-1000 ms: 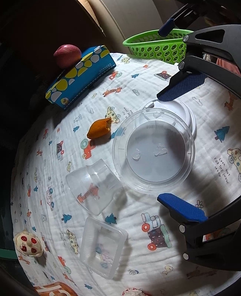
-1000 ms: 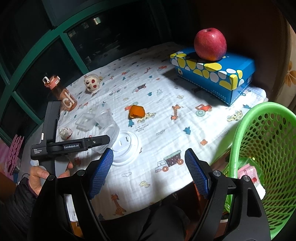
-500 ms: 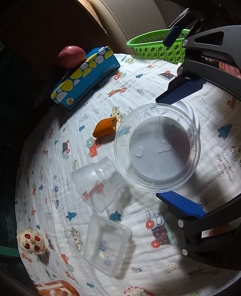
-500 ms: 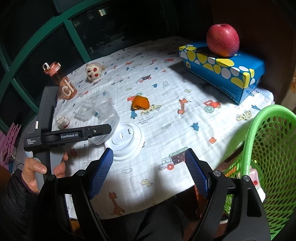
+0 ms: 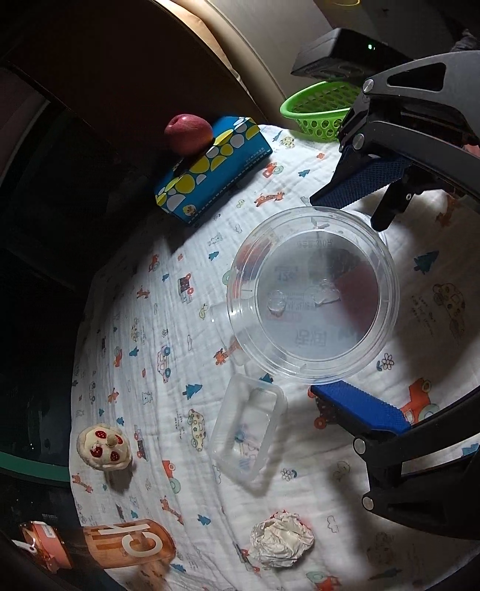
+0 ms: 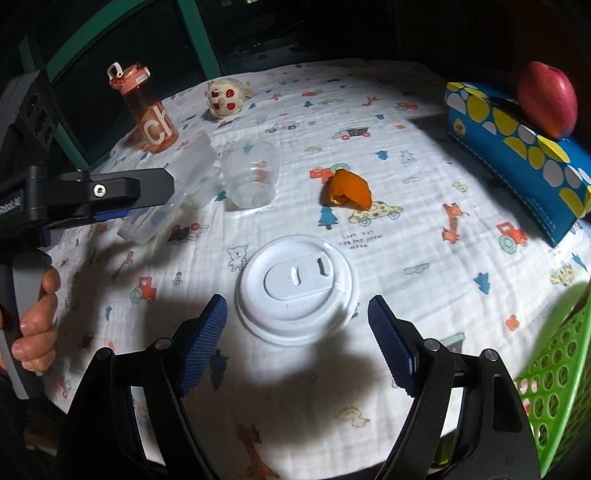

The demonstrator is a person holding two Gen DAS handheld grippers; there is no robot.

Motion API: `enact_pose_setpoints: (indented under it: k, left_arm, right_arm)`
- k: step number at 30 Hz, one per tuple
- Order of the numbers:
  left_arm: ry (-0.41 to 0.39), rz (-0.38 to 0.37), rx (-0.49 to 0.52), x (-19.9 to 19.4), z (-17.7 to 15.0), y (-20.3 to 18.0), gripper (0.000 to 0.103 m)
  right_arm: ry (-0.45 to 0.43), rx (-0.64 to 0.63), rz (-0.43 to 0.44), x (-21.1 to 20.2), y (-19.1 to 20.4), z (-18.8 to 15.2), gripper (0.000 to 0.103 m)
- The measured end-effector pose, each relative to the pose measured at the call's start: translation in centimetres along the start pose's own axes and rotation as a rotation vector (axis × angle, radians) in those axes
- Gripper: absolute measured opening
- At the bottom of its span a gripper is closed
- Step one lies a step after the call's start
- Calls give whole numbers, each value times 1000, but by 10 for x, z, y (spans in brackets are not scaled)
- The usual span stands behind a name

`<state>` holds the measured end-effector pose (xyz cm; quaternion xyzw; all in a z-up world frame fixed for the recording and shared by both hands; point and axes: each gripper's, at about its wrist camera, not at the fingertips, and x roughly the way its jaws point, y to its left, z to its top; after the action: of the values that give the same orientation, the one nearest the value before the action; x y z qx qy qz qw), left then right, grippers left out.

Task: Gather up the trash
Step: 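Grasp the clear round lid with the left tool while the right tool grasps the white cup lid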

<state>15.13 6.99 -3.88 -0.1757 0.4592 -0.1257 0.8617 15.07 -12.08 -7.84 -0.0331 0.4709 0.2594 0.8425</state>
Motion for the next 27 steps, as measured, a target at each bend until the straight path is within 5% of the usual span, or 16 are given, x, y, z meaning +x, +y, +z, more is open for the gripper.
enact_pose_setpoints:
  k: [19, 27]
  left_arm:
    - [-11, 2, -47, -7, -1, 17, 88]
    - [-20, 1, -24, -12, -1, 5, 88]
  right_arm:
    - [40, -116, -105, 34, 22, 6, 77]
    - [4, -52, -75, 20, 15, 5, 74]
